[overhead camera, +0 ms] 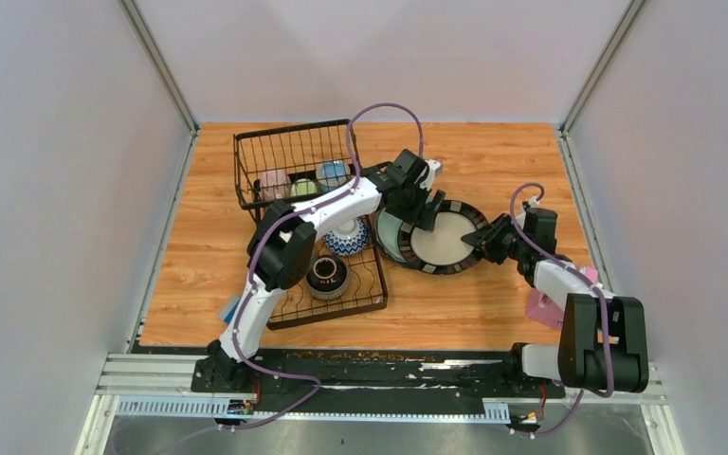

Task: Load the mixed dishes into the dish rack
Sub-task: Pick up the plate at the center of the board.

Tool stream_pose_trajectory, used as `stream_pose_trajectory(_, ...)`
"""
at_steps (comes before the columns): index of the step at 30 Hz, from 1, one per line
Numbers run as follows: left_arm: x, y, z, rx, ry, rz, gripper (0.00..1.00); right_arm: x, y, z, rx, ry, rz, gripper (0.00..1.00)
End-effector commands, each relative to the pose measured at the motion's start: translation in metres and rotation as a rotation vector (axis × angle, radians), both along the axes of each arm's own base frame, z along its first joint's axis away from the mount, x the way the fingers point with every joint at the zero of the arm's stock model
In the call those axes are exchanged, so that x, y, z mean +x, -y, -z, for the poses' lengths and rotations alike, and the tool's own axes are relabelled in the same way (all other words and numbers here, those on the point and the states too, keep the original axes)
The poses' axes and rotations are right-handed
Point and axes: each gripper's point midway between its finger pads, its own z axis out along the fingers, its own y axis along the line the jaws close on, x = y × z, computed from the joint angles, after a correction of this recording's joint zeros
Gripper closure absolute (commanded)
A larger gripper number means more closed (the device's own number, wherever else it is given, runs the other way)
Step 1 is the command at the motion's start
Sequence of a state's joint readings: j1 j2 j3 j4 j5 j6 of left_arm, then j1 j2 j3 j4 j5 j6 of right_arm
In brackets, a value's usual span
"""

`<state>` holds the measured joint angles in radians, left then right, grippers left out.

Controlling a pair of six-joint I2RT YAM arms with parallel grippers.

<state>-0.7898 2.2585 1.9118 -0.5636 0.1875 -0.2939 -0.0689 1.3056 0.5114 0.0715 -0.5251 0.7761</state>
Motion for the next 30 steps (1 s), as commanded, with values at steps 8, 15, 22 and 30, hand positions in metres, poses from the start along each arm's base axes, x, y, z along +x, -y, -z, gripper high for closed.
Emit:
stream_pose_trajectory(8,-0.014,0.017,-0.025,-0.105,-0.046,0.054,0.11,0.015,0.004,-0.036,-0.038,0.127,0.012,0.93)
stream_pose_trajectory(15,-0.005,0.018,-0.044,-0.106,0.020,0.072,0.07,0.015,0.009,-0.050,-0.074,0.161,0.036,1.00)
stream_pose_trajectory(22,-0.004,0.020,-0.052,-0.116,0.039,0.091,0.06,0.014,0.012,-0.056,-0.094,0.175,0.040,1.00)
stream_pose_trajectory(30,-0.004,0.018,-0.058,-0.117,0.059,0.102,0.05,0.013,0.018,-0.062,-0.151,0.183,0.044,1.00)
